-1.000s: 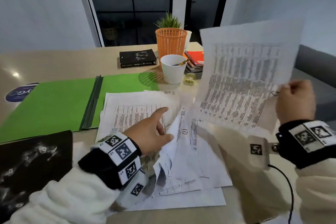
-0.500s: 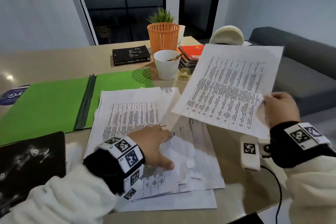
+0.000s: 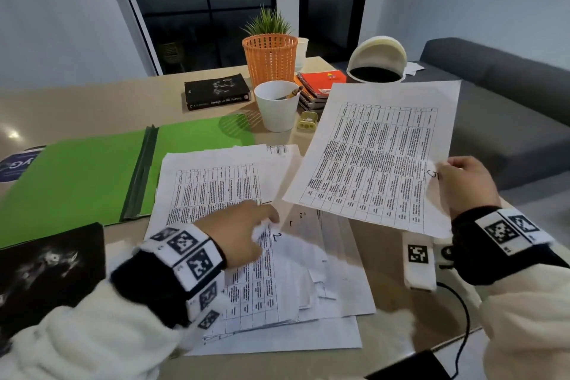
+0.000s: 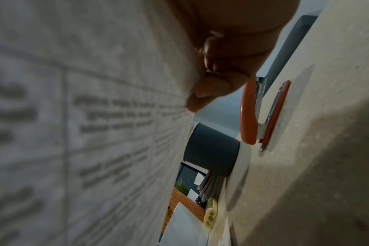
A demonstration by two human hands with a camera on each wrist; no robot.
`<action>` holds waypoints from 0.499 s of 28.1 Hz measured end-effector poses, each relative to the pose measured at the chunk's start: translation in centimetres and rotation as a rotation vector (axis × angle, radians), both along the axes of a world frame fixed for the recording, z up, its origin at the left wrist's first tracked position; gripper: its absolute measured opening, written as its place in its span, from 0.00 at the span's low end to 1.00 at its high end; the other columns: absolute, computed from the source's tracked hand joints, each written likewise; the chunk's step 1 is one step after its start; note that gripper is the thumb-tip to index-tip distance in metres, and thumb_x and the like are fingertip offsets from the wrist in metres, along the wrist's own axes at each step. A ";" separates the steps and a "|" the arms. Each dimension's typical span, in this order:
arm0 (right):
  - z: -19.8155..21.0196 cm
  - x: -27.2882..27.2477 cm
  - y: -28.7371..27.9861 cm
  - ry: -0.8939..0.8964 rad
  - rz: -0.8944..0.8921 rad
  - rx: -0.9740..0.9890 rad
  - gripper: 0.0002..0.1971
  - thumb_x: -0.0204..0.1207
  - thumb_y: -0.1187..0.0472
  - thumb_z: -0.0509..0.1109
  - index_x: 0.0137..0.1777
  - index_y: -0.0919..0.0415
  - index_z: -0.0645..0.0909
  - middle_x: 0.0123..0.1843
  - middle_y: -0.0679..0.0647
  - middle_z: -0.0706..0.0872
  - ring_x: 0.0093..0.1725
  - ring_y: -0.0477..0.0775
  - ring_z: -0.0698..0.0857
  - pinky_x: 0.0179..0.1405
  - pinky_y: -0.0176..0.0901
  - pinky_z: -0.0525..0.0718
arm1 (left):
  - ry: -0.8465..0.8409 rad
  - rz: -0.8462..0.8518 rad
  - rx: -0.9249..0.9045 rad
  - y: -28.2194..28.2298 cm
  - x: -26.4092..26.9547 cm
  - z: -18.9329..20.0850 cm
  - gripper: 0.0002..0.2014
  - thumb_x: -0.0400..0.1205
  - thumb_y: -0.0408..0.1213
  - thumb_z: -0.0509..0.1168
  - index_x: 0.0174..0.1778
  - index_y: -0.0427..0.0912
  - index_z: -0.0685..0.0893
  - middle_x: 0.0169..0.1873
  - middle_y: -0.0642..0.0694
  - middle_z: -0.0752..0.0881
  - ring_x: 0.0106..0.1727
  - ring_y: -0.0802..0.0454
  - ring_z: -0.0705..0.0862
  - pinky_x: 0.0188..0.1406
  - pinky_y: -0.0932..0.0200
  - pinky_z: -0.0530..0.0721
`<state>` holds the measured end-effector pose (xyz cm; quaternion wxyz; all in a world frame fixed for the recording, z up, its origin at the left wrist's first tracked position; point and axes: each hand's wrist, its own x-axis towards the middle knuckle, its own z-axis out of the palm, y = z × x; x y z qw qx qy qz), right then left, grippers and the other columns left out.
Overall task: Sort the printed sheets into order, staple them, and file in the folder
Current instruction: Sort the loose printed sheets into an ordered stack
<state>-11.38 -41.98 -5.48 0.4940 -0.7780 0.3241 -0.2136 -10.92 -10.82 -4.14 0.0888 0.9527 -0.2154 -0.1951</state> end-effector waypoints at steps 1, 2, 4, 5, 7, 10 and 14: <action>0.0 0.0 0.0 -0.004 -0.004 0.003 0.12 0.79 0.63 0.59 0.56 0.69 0.80 0.53 0.65 0.86 0.42 0.54 0.78 0.45 0.49 0.78 | -0.008 0.045 -0.043 0.5 0.0 0.8 0.24 0.79 0.34 0.61 0.66 0.65 0.70 0.52 0.57 0.77 0.30 0.64 0.75 0.25 0.70 0.72; -0.1 -0.1 0.0 -0.010 -0.008 0.009 0.12 0.80 0.63 0.59 0.56 0.66 0.80 0.52 0.62 0.86 0.42 0.53 0.79 0.46 0.48 0.77 | -0.026 0.087 -0.078 1.1 0.1 1.7 0.24 0.79 0.32 0.59 0.63 0.66 0.72 0.44 0.59 0.78 0.26 0.64 0.75 0.21 0.69 0.71; -0.1 0.0 0.0 -0.015 -0.016 0.024 0.11 0.80 0.63 0.59 0.57 0.64 0.80 0.49 0.58 0.85 0.40 0.53 0.79 0.44 0.44 0.74 | -0.092 0.136 -0.111 2.2 0.0 3.4 0.21 0.78 0.30 0.57 0.56 0.65 0.76 0.39 0.61 0.77 0.25 0.64 0.75 0.23 0.67 0.70; -0.1 0.0 0.0 -0.017 -0.019 0.026 0.11 0.80 0.63 0.59 0.57 0.65 0.80 0.48 0.58 0.85 0.41 0.53 0.79 0.43 0.43 0.73 | -0.127 0.144 -0.112 2.6 0.1 4.0 0.19 0.78 0.30 0.57 0.51 0.63 0.78 0.42 0.60 0.78 0.30 0.62 0.77 0.28 0.65 0.72; -0.1 0.0 0.1 -0.019 -0.027 0.029 0.12 0.80 0.62 0.59 0.58 0.65 0.80 0.48 0.57 0.83 0.42 0.54 0.78 0.42 0.42 0.71 | -0.166 0.156 -0.109 2.9 0.0 4.8 0.15 0.79 0.32 0.57 0.43 0.60 0.82 0.46 0.58 0.80 0.43 0.59 0.80 0.41 0.61 0.76; -0.1 -0.1 0.4 -0.022 -0.030 0.036 0.12 0.80 0.62 0.59 0.58 0.64 0.79 0.48 0.55 0.82 0.44 0.53 0.78 0.40 0.41 0.70 | -0.143 0.142 -0.058 1.9 -0.6 3.9 0.10 0.78 0.37 0.62 0.41 0.51 0.88 0.43 0.58 0.86 0.46 0.59 0.84 0.50 0.60 0.82; -0.2 -0.1 0.7 -0.027 -0.014 0.059 0.12 0.80 0.62 0.60 0.59 0.63 0.80 0.51 0.56 0.85 0.47 0.54 0.81 0.46 0.42 0.74 | -0.015 0.029 0.059 -0.4 -1.5 0.7 0.15 0.76 0.49 0.65 0.37 0.41 0.88 0.35 0.49 0.87 0.36 0.52 0.85 0.41 0.56 0.84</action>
